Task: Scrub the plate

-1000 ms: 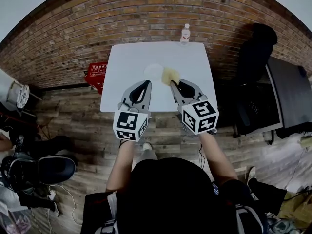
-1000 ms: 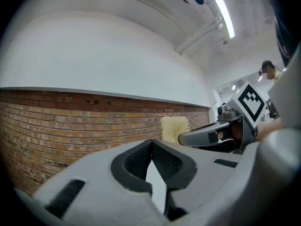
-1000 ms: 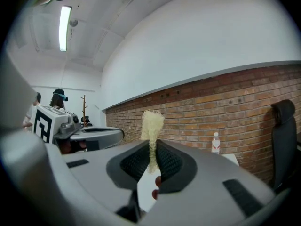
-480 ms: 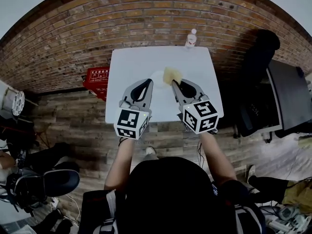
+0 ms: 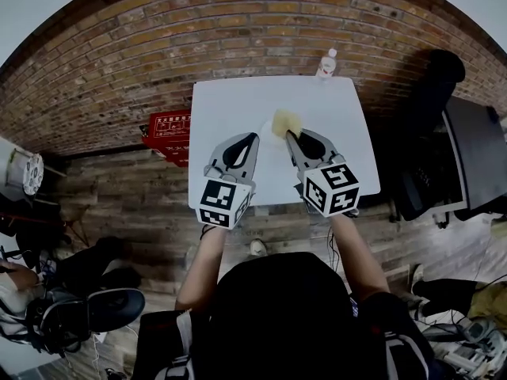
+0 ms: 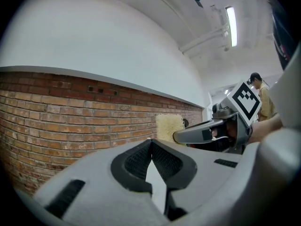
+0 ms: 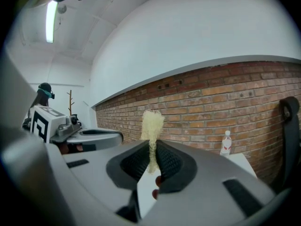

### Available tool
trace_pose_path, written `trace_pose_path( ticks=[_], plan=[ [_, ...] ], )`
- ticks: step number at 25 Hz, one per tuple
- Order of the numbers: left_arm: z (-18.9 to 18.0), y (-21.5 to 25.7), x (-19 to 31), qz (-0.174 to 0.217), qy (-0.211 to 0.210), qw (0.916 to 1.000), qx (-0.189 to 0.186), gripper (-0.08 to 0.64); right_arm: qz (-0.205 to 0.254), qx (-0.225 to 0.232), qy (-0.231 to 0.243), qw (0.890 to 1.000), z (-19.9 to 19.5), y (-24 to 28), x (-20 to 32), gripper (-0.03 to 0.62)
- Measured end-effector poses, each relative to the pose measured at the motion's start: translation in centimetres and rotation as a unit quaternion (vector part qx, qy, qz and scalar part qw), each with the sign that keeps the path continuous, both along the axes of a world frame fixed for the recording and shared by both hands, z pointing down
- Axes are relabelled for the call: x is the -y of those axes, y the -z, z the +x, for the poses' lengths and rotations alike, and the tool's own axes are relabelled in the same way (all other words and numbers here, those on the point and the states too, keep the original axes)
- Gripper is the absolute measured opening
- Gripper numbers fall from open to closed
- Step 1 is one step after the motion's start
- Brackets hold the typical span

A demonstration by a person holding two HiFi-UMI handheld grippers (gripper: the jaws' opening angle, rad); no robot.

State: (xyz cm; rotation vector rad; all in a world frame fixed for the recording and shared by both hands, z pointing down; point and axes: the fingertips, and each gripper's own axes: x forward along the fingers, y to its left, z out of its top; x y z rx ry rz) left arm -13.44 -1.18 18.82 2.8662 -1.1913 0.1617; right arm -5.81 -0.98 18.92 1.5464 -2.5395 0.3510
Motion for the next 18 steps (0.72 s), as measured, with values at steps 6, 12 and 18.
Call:
trace_pose_path(
  ticks=[6,12,18],
  plan=[
    [-2.8,-1.1,1.0,-0.01,0.01,0.9999,0.001,0.018,-0.007,-0.004,-0.003,1.0,-1.7,-0.9,0.9,0.041],
    [-2.8,-1.3,1.5,-0.017,-0.002,0.9998,-0.006,0.018,-0.011,-0.005,-0.007,1.0,-1.7,-1.1,1.2,0.041],
    [-1.7,-2.3,2.1,-0.02,-0.015,0.9997,0.008,0.018,-0.012,-0.001,-0.011,1.0,-0.6,-1.5,2.5,0.041]
  ],
)
